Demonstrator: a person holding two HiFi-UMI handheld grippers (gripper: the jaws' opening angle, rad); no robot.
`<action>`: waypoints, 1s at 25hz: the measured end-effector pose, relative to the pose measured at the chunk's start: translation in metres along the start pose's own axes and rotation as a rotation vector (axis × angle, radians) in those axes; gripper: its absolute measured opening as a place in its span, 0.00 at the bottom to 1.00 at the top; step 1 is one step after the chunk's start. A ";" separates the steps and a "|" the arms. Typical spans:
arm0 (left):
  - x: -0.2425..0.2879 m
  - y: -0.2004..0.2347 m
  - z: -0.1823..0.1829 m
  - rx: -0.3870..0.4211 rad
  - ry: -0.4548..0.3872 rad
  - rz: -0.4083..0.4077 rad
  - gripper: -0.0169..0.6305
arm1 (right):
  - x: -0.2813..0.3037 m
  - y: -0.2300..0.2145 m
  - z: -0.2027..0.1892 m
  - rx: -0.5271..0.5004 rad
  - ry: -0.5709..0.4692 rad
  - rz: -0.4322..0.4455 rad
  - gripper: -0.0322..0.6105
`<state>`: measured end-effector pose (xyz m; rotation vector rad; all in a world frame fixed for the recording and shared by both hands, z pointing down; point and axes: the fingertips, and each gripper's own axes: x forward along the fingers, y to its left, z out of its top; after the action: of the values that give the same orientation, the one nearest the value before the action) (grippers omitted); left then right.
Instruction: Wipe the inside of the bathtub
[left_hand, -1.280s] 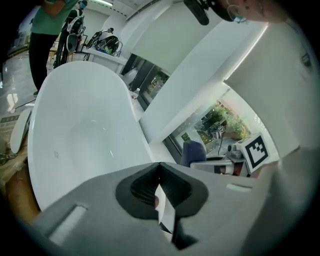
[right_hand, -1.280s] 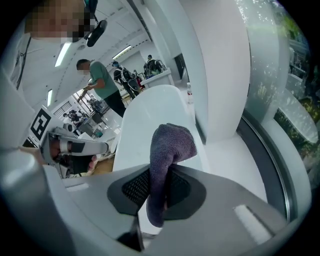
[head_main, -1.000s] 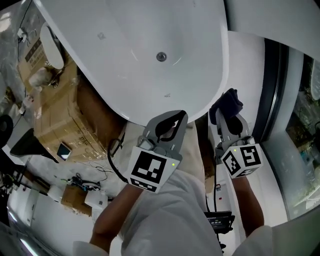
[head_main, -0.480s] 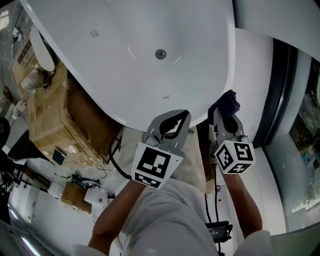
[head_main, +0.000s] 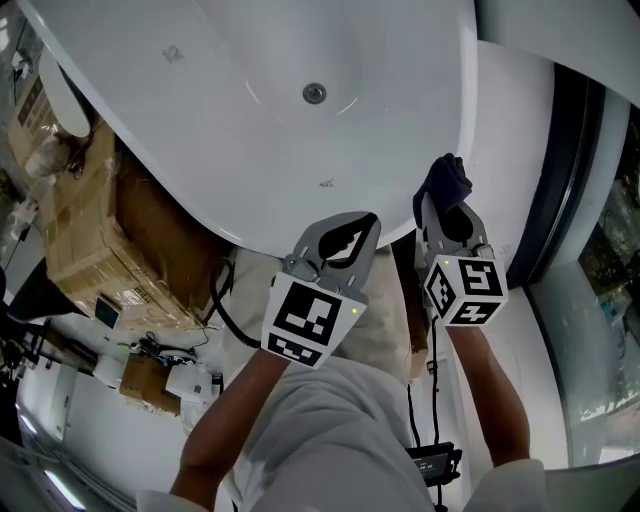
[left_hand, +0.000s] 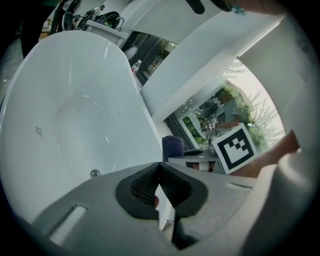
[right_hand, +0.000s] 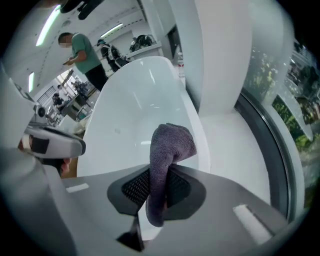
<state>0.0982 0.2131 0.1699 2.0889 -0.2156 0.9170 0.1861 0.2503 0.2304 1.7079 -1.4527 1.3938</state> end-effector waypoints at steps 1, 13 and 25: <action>0.000 0.001 -0.001 -0.004 -0.001 -0.001 0.02 | 0.003 0.001 0.000 -0.048 0.011 0.006 0.13; -0.012 0.030 -0.018 -0.107 -0.021 0.019 0.02 | 0.034 0.022 -0.020 -0.792 0.168 0.155 0.13; -0.016 0.051 -0.032 -0.210 -0.088 0.060 0.02 | 0.061 0.021 -0.064 -1.525 0.405 0.377 0.13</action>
<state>0.0470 0.2016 0.2033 1.9376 -0.4056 0.8023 0.1367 0.2732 0.3036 0.1844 -1.7937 0.3335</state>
